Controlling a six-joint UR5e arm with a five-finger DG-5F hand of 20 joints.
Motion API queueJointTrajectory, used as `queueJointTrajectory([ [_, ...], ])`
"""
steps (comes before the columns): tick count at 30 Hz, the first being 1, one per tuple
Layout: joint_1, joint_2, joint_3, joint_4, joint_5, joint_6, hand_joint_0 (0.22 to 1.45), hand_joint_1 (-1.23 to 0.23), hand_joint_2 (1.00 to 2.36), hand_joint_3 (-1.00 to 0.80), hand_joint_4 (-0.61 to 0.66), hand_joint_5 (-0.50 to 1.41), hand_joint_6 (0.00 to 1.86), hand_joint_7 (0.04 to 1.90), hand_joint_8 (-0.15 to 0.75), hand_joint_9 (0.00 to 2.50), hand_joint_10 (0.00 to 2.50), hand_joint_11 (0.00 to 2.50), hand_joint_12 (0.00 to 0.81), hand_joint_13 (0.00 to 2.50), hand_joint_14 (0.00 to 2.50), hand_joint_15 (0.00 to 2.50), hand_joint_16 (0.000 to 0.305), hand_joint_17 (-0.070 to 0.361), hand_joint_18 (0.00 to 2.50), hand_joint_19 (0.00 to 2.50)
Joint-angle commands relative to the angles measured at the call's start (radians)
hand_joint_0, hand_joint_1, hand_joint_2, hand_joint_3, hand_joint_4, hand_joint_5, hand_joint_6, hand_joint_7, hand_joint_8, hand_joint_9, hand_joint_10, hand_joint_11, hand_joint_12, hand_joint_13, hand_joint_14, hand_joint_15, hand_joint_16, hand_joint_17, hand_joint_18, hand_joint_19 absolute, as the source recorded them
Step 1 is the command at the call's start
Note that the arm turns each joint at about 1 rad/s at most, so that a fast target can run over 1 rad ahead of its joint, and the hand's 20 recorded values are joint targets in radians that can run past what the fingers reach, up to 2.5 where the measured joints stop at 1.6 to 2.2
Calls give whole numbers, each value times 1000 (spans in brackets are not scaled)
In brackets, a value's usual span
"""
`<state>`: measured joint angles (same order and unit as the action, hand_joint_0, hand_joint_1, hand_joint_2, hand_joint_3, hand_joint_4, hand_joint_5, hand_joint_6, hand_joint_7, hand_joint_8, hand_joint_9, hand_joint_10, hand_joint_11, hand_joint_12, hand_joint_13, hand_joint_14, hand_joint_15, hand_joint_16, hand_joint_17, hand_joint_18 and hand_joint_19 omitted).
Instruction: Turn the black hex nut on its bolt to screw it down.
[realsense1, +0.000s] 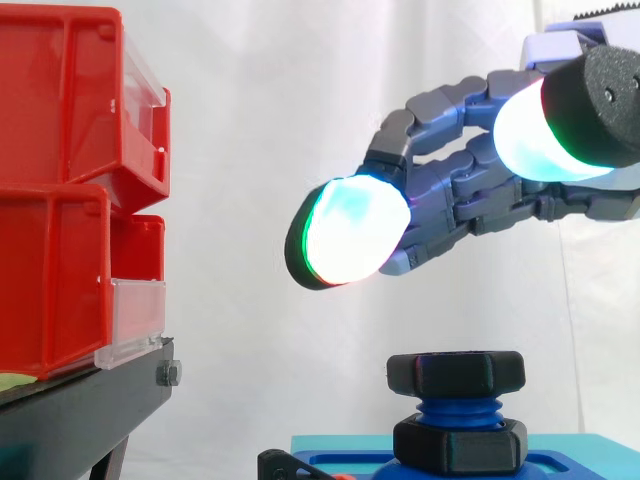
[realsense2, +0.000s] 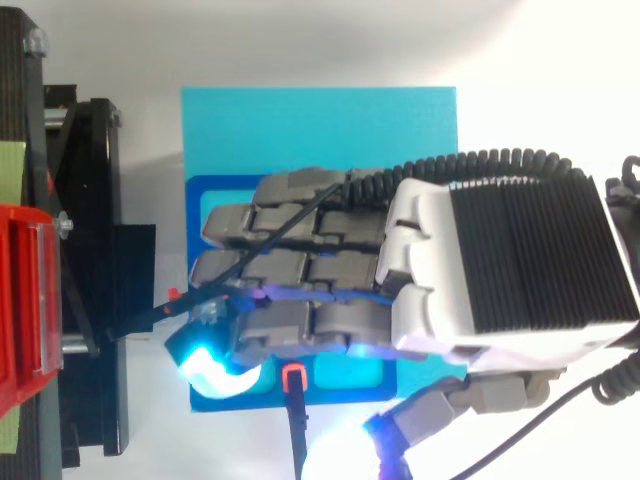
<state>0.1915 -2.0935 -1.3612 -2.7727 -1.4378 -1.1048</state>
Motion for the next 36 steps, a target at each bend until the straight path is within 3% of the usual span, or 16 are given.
queueJointTrajectory([
  [1, 19, -17, 1, 25, 5, -46, 543, -486, 1001, -489, 187, -153, 502, 759, 226, 403, 0, 0, 312, 333, 0, 0, 54, 120, 243, 377],
  [8, 39, -23, 4, 31, 17, -70, 541, -483, 1001, -490, 202, -148, 503, 773, 231, 400, 0, 0, 316, 338, 0, 0, 54, 121, 255, 392],
  [13, 54, -25, 2, 31, 50, -73, 541, -481, 1001, -489, 205, -145, 503, 776, 233, 403, 0, 0, 317, 346, 0, 0, 54, 121, 263, 403],
  [15, 60, -46, 8, 30, 54, -76, 541, -480, 1001, -490, 203, -144, 503, 777, 233, 405, 0, 0, 318, 346, 0, 0, 54, 121, 264, 410],
  [20, 62, -62, 13, 33, 54, -76, 540, -477, 1001, -488, 205, -143, 503, 778, 234, 408, 0, 0, 319, 353, 0, 0, 54, 121, 272, 408],
  [21, 62, -80, 40, 28, 51, -78, 541, -477, 1000, -491, 204, -142, 503, 777, 235, 409, 0, 0, 320, 353, 0, 0, 54, 121, 272, 409],
  [27, 62, -97, 60, 31, 47, -122, 540, -477, 1001, -489, 206, -140, 503, 777, 236, 413, 0, 0, 320, 355, 0, 0, 54, 121, 280, 410],
  [28, 63, -114, 68, 28, 43, -130, 540, -477, 1001, -488, 206, -140, 503, 780, 236, 414, 0, 0, 320, 355, 0, 0, 54, 121, 280, 415],
  [36, 59, -115, 68, 5, 22, -165, 541, -475, 1000, -491, 208, -139, 503, 778, 237, 416, 0, 0, 321, 359, 0, 0, 53, 120, 290, 417],
])
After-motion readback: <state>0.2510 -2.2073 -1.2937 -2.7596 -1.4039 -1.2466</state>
